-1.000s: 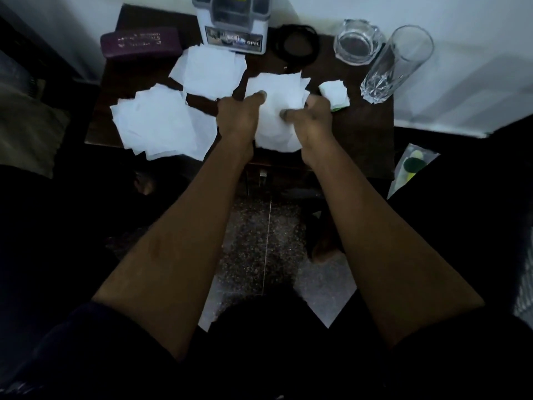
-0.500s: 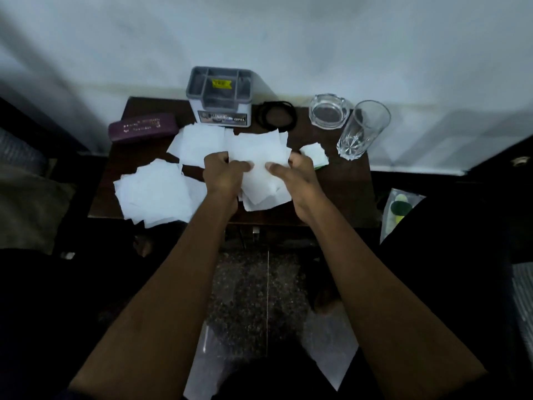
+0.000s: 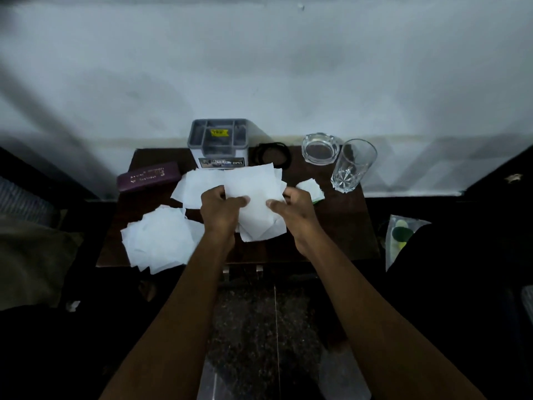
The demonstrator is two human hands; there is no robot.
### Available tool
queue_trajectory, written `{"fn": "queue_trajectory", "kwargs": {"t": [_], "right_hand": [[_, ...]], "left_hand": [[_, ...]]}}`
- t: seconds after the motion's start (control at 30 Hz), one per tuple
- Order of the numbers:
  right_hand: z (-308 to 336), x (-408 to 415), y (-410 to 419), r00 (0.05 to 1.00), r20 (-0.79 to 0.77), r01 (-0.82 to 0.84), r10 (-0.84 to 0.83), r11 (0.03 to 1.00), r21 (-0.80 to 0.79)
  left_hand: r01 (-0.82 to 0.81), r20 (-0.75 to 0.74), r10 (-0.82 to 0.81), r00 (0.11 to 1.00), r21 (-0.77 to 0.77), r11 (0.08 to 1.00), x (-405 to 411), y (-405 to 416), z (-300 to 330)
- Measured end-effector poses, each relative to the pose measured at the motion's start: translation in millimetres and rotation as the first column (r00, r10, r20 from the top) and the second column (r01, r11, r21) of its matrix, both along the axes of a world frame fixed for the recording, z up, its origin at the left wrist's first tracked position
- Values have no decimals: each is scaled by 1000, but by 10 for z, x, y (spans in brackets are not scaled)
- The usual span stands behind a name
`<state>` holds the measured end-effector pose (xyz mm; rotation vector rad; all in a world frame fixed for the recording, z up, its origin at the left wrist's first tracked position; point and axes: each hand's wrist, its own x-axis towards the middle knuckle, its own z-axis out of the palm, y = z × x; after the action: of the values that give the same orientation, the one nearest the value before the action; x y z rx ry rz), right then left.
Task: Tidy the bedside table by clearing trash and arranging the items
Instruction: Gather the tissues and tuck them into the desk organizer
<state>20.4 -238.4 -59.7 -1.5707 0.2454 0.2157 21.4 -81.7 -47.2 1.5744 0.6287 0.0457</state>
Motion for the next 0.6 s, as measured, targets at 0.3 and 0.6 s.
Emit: {"fn": "queue_trajectory", "kwargs": {"t": [0.3, 0.6], "right_hand": [[76, 87, 1, 997, 75, 8, -10, 1000, 16], [184, 129, -18, 995, 88, -48, 43, 997, 62]], "left_hand": [[30, 43, -29, 999, -18, 999, 63, 25, 25], [29, 74, -25, 997, -47, 999, 106, 59, 149]]}}
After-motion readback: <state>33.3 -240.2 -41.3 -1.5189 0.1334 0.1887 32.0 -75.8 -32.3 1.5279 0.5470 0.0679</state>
